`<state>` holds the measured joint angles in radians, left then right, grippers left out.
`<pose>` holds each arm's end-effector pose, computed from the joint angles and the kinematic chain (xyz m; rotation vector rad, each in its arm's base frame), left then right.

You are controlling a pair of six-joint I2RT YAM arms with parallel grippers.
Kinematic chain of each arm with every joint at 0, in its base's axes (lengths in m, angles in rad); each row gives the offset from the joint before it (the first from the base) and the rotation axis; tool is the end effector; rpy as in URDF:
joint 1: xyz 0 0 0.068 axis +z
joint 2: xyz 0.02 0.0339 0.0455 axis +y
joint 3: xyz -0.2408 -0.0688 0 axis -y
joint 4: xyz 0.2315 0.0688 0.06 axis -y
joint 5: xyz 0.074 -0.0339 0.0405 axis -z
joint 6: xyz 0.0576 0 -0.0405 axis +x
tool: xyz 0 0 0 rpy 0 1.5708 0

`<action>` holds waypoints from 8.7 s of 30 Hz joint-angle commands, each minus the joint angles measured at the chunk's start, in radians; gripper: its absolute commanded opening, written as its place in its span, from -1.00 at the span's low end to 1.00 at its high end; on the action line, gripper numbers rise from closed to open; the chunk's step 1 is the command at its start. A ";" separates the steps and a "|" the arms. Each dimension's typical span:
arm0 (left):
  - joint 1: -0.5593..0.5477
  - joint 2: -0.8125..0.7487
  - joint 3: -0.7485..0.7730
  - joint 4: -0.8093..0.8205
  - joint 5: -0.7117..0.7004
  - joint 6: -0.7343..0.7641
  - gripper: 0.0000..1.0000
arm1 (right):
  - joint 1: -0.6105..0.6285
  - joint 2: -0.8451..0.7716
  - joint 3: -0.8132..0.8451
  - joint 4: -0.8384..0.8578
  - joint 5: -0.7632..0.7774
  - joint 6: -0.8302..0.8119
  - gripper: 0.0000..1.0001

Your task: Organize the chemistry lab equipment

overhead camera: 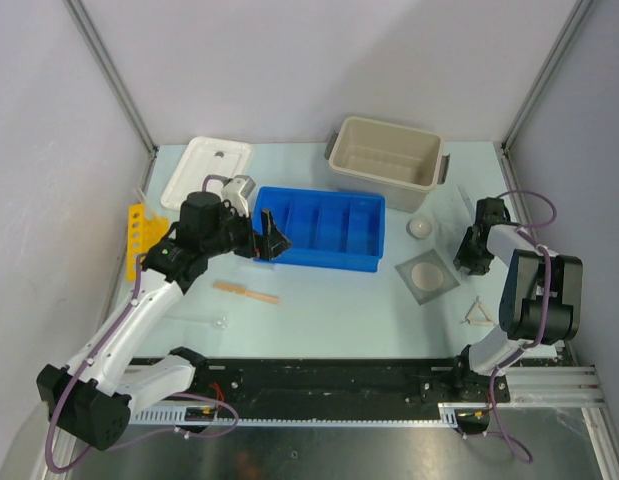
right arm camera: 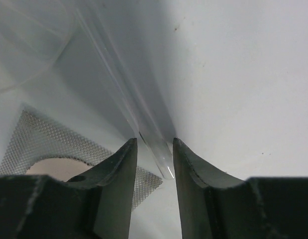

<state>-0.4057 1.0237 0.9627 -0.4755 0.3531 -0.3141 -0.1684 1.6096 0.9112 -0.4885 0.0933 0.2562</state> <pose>0.2122 -0.1128 0.2995 0.3183 2.1507 -0.7944 0.2894 -0.0546 0.1294 0.6043 2.6852 -0.1049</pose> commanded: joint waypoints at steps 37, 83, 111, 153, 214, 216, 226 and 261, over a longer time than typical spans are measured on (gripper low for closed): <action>-0.003 -0.007 -0.011 0.051 0.017 -0.031 0.97 | 0.272 -0.405 0.034 -0.019 -0.048 -0.025 -0.61; 0.003 0.247 0.170 0.051 0.414 -0.193 -0.38 | 1.154 -0.386 0.029 0.365 -0.097 0.094 -0.56; 0.172 0.102 0.263 0.046 -0.354 -0.013 -0.98 | 1.156 -0.608 0.020 0.204 0.044 0.061 0.99; 0.657 0.319 0.147 0.335 -0.832 0.034 -0.87 | 0.775 -0.780 0.006 0.142 -0.375 -0.051 0.99; 0.659 0.466 0.131 0.377 -0.739 0.041 -0.61 | 0.712 -0.759 0.005 0.120 -0.398 -0.069 0.99; 0.658 0.438 0.133 0.376 -0.706 0.033 -0.60 | 0.711 -0.760 0.005 0.121 -0.401 -0.069 0.99; 0.659 0.373 0.166 0.353 -0.647 0.036 -0.56 | 0.704 -0.759 -0.004 0.128 -0.413 -0.068 0.99; 0.659 0.472 0.201 0.346 -0.769 0.148 -0.57 | 0.692 -0.754 -0.023 0.146 -0.447 -0.061 0.99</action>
<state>0.2455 1.4734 1.1667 -0.1436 -0.4007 -0.1825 0.5278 0.8627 0.8959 -0.3832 -0.3340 0.2047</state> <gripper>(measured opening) 0.230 0.993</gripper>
